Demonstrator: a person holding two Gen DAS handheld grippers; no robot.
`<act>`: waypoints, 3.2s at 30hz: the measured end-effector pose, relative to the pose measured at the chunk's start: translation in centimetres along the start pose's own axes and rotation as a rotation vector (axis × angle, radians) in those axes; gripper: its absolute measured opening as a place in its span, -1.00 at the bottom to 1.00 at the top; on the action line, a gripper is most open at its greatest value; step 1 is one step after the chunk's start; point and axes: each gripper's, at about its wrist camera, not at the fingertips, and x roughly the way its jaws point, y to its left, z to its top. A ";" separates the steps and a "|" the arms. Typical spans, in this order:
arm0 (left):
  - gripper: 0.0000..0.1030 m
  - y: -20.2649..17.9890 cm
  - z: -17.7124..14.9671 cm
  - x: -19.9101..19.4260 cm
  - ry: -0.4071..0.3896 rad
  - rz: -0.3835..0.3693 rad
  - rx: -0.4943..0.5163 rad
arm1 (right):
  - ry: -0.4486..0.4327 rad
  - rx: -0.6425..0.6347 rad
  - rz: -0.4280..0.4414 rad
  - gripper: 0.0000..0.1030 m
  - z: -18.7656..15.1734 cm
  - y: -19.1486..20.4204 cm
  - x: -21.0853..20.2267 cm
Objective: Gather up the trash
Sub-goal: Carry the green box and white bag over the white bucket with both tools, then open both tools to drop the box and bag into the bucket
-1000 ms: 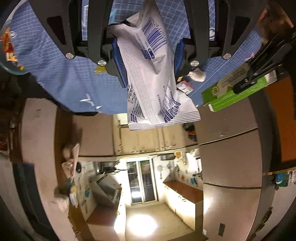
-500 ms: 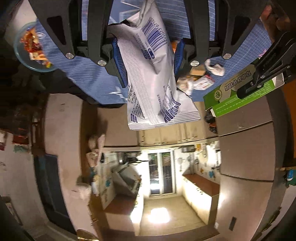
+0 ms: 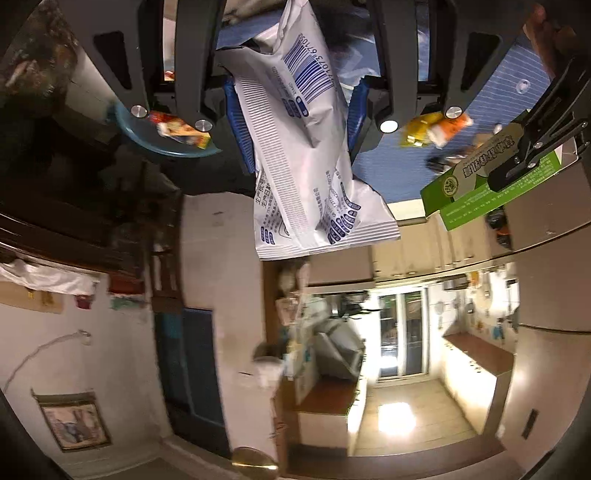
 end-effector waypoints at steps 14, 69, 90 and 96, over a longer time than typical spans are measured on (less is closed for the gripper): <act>-0.80 -13.8 -5.6 4.1 0.168 -0.293 0.104 | 0.237 0.146 -0.200 -0.09 -9.9 -18.2 -0.9; -0.16 -22.4 -24.5 17.5 0.722 -0.423 0.158 | 0.762 0.461 -0.254 0.24 -31.1 -26.7 10.2; 0.18 -12.8 -12.4 10.2 0.459 -0.388 0.062 | 0.488 0.260 -0.057 0.41 -19.5 -19.7 6.8; 0.41 -1.3 -6.2 5.1 0.324 -0.256 -0.096 | 0.423 0.163 0.140 0.58 -14.1 -12.0 8.0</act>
